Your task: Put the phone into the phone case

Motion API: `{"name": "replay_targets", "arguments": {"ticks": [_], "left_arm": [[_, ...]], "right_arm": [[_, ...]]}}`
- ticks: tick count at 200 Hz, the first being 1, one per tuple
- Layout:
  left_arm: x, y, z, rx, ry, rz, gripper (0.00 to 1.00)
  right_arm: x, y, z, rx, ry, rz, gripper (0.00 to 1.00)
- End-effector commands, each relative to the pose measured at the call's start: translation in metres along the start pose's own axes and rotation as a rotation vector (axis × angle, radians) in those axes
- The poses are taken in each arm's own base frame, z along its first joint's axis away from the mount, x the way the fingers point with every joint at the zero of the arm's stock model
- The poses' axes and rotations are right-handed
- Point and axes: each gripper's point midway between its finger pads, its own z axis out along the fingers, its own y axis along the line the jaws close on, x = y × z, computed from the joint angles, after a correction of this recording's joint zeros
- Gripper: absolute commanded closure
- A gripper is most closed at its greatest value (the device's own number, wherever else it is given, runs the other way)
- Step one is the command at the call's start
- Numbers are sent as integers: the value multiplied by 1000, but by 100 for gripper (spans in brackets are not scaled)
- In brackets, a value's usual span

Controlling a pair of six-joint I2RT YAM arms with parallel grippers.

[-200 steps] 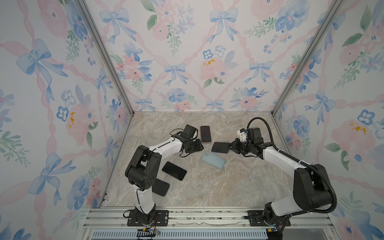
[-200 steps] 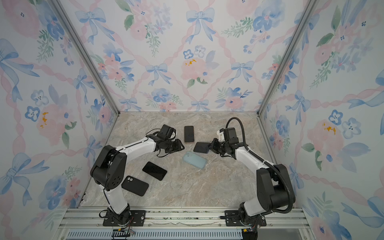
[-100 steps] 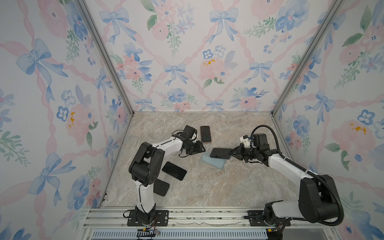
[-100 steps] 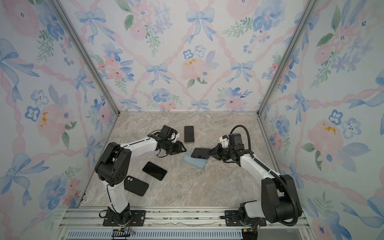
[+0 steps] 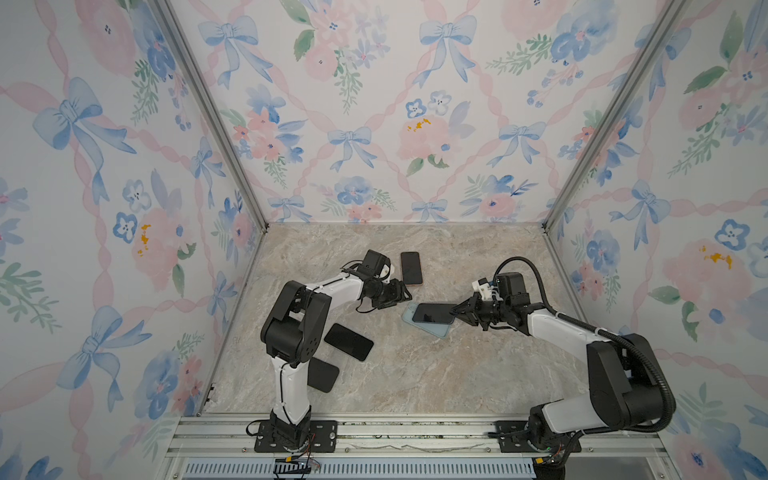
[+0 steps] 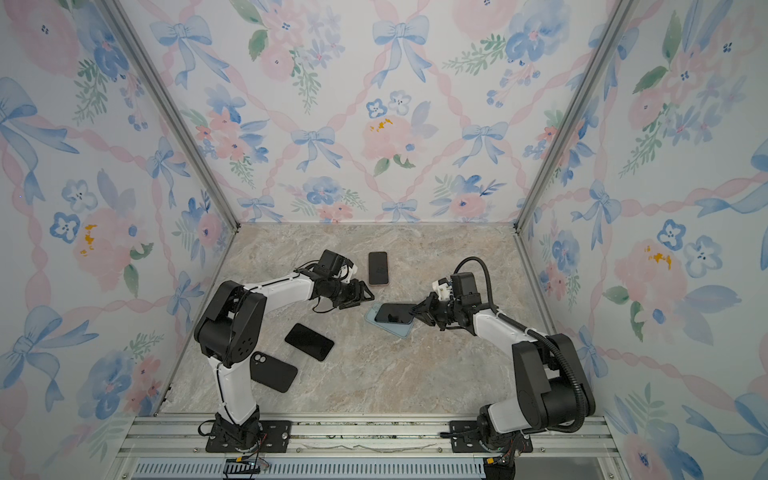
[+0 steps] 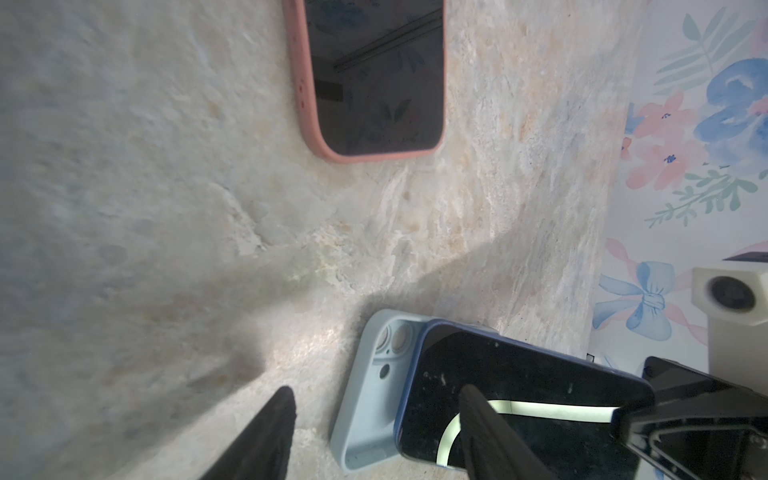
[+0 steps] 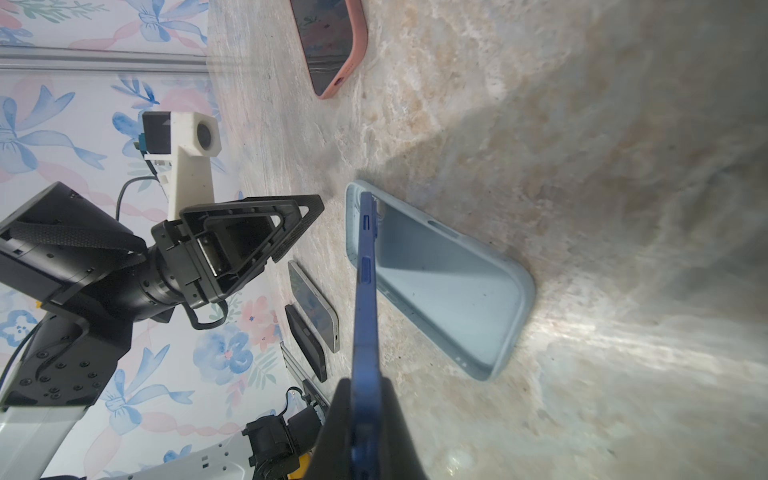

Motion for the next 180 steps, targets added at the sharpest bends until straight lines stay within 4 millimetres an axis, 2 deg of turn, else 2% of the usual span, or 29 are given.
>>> {"name": "replay_targets", "arguments": {"ticks": [1, 68, 140, 173, 180], "left_arm": [[6, 8, 10, 12, 35, -32, 36], [16, 7, 22, 21, 72, -32, 38], [19, 9, 25, 26, 85, -32, 40], [22, 8, 27, 28, 93, -29, 40], [22, 8, 26, 29, 95, -30, 40]], "right_arm": [[4, 10, 6, -54, 22, -20, 100], [0, -6, 18, -27, 38, -5, 100], [-2, -23, 30, -3, 53, 32, 100], [-5, -23, 32, -7, 52, 26, 100], [-3, -31, 37, 10, 65, 45, 100]]}}
